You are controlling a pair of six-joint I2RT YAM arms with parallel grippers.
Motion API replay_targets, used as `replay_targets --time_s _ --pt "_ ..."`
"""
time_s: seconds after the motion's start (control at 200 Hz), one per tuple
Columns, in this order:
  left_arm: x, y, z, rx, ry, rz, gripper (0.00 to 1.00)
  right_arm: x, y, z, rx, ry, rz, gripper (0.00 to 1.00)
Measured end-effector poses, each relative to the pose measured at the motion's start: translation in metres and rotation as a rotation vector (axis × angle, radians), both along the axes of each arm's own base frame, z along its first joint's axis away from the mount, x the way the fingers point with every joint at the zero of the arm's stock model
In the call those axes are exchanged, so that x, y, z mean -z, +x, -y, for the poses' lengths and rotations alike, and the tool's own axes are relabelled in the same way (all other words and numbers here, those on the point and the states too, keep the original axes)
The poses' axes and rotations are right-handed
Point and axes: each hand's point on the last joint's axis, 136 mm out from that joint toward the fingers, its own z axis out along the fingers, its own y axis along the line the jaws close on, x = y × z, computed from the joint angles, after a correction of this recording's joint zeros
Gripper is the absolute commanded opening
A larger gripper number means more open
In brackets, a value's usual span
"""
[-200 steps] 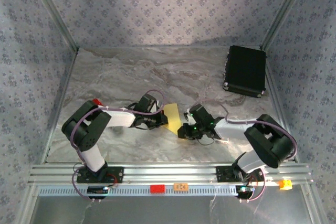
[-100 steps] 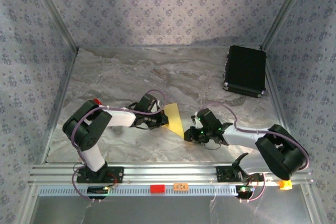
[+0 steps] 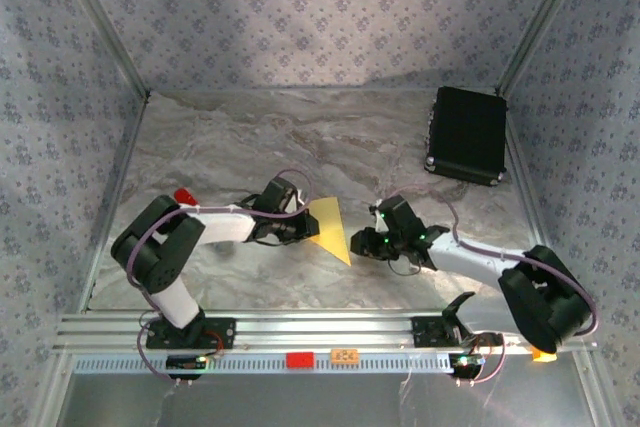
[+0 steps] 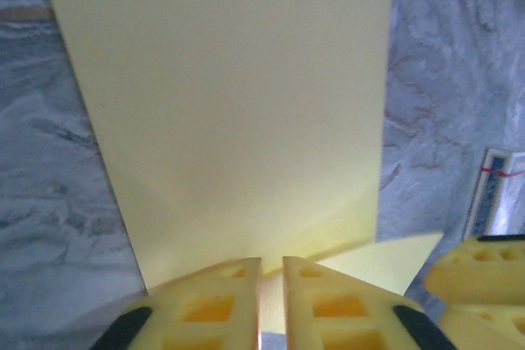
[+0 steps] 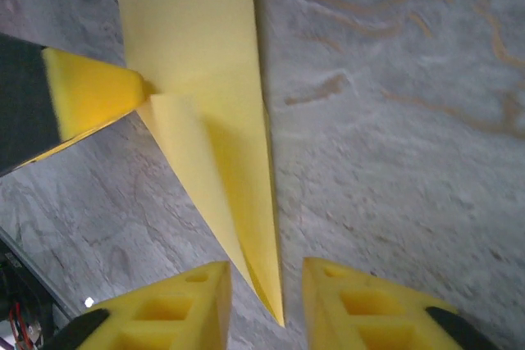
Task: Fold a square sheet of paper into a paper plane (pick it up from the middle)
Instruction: Third fold the triangle at the center of the table, then fourth fold the wing at the center of the table.
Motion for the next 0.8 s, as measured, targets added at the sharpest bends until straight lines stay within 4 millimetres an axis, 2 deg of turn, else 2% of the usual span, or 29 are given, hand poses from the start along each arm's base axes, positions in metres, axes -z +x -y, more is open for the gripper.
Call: replay_targets --time_s 0.16,0.305,0.555,0.8 --pt "-0.024 0.005 -0.004 -0.012 -0.009 0.067 0.28 0.002 0.012 -0.011 -0.008 0.015 -0.009 0.36" --pt "-0.033 0.007 -0.008 -0.028 0.002 0.097 0.33 0.002 0.017 -0.019 -0.021 0.033 -0.011 0.35" --pt "-0.025 0.008 -0.019 -0.055 0.03 0.084 0.36 0.003 0.02 -0.023 -0.025 0.047 -0.011 0.23" --pt "-0.015 0.007 -0.031 -0.089 0.025 0.047 0.36 0.003 0.021 -0.024 -0.029 0.062 -0.012 0.17"
